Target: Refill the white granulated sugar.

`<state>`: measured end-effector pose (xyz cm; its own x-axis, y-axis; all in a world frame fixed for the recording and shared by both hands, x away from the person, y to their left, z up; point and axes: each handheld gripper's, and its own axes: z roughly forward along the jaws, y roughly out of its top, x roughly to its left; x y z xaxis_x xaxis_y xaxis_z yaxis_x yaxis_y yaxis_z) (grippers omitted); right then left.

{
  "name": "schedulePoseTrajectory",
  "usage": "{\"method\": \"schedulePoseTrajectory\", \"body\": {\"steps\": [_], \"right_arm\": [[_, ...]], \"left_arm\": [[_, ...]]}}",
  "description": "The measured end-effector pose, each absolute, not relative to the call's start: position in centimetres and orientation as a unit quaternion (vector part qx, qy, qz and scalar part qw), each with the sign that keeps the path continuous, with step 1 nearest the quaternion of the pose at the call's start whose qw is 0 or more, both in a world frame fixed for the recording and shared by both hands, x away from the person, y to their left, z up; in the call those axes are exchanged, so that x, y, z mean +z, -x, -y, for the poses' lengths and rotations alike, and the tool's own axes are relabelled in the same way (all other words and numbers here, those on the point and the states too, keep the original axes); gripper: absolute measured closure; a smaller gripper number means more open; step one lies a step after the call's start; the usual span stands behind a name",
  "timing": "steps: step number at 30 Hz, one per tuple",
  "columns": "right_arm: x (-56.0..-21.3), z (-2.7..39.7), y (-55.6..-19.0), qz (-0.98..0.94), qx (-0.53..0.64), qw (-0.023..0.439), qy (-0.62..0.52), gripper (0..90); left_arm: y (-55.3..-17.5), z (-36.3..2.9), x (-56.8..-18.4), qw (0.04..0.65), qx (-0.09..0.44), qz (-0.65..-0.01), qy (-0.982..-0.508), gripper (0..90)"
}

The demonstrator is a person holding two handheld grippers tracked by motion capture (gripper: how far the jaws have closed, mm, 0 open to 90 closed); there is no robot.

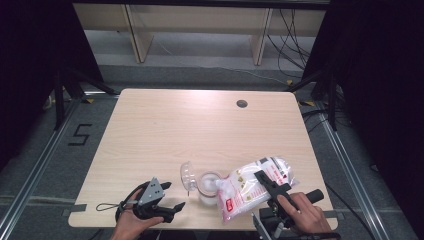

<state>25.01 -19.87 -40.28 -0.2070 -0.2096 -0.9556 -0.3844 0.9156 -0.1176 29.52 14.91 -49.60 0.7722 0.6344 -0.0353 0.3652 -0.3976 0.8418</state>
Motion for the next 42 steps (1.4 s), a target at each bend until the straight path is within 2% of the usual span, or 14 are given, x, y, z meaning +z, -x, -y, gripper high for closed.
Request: {"method": "schedulePoseTrajectory", "body": {"steps": [19,22,26,34,42], "right_arm": [[-40.3,20.2,-25.2,-0.777,0.085,0.598,0.179,70.8],[-40.6,20.0,-24.9,-0.787,0.091,0.590,0.159,70.8],[-40.4,19.6,-25.2,-0.776,0.096,0.594,0.188,70.8],[-40.5,20.4,-25.1,-0.788,0.091,0.589,0.152,71.0],[-40.4,19.4,-25.2,-0.779,0.086,0.590,0.195,71.1]], "left_arm": [[-29.5,-14.9,-49.6,0.458,0.148,-0.305,-0.822,19.9],[-29.7,-15.0,-49.5,0.449,0.155,-0.284,-0.833,19.9],[-29.6,-14.9,-49.6,0.456,0.145,-0.298,-0.826,20.0],[-29.5,-14.9,-49.6,0.459,0.147,-0.302,-0.823,20.0],[-29.6,-14.8,-49.7,0.463,0.142,-0.300,-0.822,20.0]]}}
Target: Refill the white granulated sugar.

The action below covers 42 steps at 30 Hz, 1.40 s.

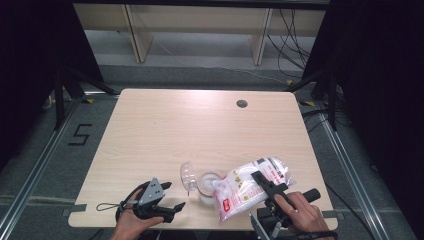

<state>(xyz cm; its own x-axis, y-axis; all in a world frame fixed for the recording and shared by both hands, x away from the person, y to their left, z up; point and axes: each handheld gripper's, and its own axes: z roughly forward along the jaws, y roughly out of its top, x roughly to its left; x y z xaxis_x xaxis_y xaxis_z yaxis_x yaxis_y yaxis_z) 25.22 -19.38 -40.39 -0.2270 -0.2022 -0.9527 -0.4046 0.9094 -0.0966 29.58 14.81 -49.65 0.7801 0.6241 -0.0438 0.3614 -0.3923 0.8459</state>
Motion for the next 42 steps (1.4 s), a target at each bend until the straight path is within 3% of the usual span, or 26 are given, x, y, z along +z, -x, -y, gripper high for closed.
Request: {"method": "schedulePoseTrajectory", "body": {"steps": [31,42], "right_arm": [[-40.4,19.5,-25.4,-0.781,0.071,0.588,0.197,71.6],[-40.7,20.6,-25.9,-0.797,0.121,0.570,0.156,72.0]], "left_arm": [[-29.5,-14.9,-49.5,0.464,0.148,-0.301,-0.820,20.0],[-29.6,-15.0,-49.5,0.463,0.151,-0.298,-0.821,20.0]]}}
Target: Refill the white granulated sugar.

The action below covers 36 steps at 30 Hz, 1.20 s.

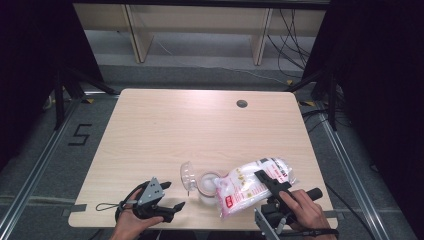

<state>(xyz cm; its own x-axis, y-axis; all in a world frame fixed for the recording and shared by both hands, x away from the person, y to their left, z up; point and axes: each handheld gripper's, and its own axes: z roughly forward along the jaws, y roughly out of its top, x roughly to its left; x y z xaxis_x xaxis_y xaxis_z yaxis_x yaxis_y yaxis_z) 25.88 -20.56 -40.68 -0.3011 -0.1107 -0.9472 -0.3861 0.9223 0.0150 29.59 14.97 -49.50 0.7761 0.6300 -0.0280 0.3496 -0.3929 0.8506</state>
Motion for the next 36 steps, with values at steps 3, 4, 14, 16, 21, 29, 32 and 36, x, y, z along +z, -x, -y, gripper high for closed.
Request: {"method": "schedulePoseTrajectory", "body": {"steps": [3,4,14,16,21,29,32,36], "right_arm": [[-40.9,20.7,-26.1,-0.797,0.132,0.566,0.164,72.6],[-40.9,20.7,-26.1,-0.797,0.132,0.566,0.164,72.6],[-41.7,21.1,-26.2,-0.795,0.160,0.567,0.148,74.7],[-42.0,21.0,-26.2,-0.795,0.151,0.567,0.154,75.3],[-42.0,20.7,-26.1,-0.787,0.144,0.574,0.171,75.6],[-41.7,21.0,-26.1,-0.784,0.150,0.578,0.172,75.8],[-41.7,21.3,-26.1,-0.790,0.187,0.564,0.148,75.9],[-41.6,21.5,-26.5,-0.798,0.213,0.547,0.139,76.2]], "left_arm": [[-29.6,-15.0,-49.5,0.464,0.150,-0.299,-0.820,20.0],[-29.6,-15.0,-49.5,0.464,0.150,-0.299,-0.820,20.0],[-29.6,-15.1,-49.5,0.465,0.149,-0.299,-0.819,20.7],[-29.6,-15.1,-49.4,0.467,0.154,-0.300,-0.817,20.8],[-29.6,-15.1,-49.5,0.465,0.152,-0.301,-0.819,20.8],[-29.7,-15.2,-49.5,0.462,0.154,-0.301,-0.820,20.8],[-29.6,-15.2,-49.4,0.461,0.155,-0.302,-0.820,20.8],[-29.6,-15.1,-49.4,0.467,0.152,-0.302,-0.817,21.2]]}}
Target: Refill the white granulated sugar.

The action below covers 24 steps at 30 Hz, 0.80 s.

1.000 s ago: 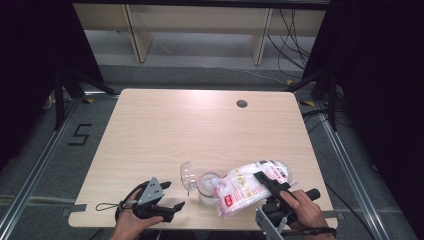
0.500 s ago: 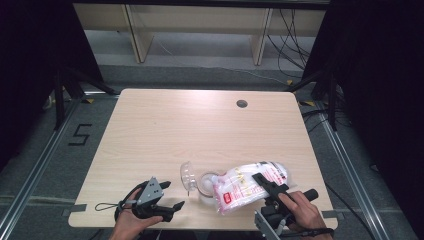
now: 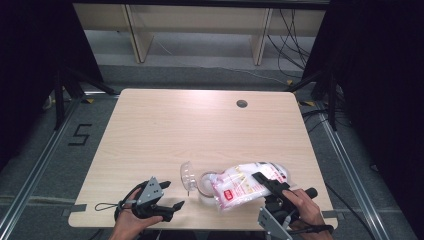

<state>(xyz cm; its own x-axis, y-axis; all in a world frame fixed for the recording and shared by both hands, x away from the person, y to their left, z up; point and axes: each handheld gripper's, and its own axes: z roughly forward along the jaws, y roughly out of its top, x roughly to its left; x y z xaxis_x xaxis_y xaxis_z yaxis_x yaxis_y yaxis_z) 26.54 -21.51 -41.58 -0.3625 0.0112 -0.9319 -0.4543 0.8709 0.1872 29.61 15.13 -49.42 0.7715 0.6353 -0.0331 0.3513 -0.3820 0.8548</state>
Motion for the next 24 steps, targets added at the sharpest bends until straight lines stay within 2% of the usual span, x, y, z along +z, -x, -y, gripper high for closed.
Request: {"method": "schedulePoseTrajectory", "body": {"steps": [8,24], "right_arm": [[-42.8,22.2,-27.5,-0.815,0.284,0.499,0.077,77.2],[-44.0,24.5,-30.7,-0.794,0.443,0.412,-0.061,79.5]], "left_arm": [[-29.8,-15.3,-49.4,0.463,0.159,-0.289,-0.823,21.2],[-29.8,-15.3,-49.4,0.467,0.154,-0.306,-0.815,21.2]]}}
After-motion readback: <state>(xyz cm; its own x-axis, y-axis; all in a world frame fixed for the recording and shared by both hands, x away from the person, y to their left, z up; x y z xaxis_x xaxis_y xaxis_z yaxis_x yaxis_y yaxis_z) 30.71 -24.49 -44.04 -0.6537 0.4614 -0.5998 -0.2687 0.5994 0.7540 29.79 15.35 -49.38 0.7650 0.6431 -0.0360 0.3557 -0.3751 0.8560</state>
